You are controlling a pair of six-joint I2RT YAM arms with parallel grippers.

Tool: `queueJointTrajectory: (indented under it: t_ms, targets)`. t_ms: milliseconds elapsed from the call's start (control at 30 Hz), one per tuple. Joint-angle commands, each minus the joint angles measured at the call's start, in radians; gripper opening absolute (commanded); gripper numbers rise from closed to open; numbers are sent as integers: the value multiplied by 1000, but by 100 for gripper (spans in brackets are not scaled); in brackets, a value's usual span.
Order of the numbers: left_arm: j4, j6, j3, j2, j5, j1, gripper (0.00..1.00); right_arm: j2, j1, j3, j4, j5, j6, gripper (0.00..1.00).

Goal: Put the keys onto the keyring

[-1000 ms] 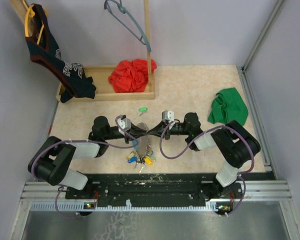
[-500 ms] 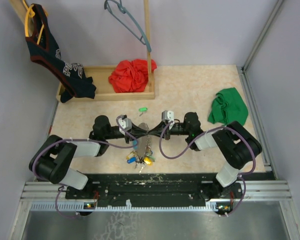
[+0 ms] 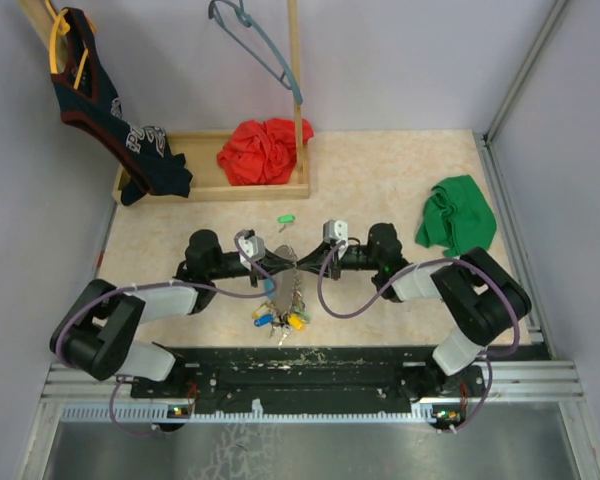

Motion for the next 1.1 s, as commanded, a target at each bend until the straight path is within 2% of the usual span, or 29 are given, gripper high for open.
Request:
queueJointTrajectory:
  t_ms: [0,100,300,467,567,800,1067]
  targets:
    - [-150,56,15,-68,-103,8,1,-98,-12,30,-39,18,-26,18]
    - [-249,78,33,-106,-182,8,1,-124,-18,61,-161,62,-48,30]
    - [-380,108,63,-168,-362,9,1,-114,-19,177,-435,262,-101,42]
    - [-403,79,59,-197,-531,10,1,-15,-18,314,-584,466,-69,49]
    - [-390,60,45,-208,-614,14,1,113,-18,435,-648,558,-30,51]
    - [-352,43,26,-205,-622,26,1,352,-10,716,-820,714,105,52]
    - [-347,37,33,-186,-597,34,1,486,-1,859,-898,807,352,51]
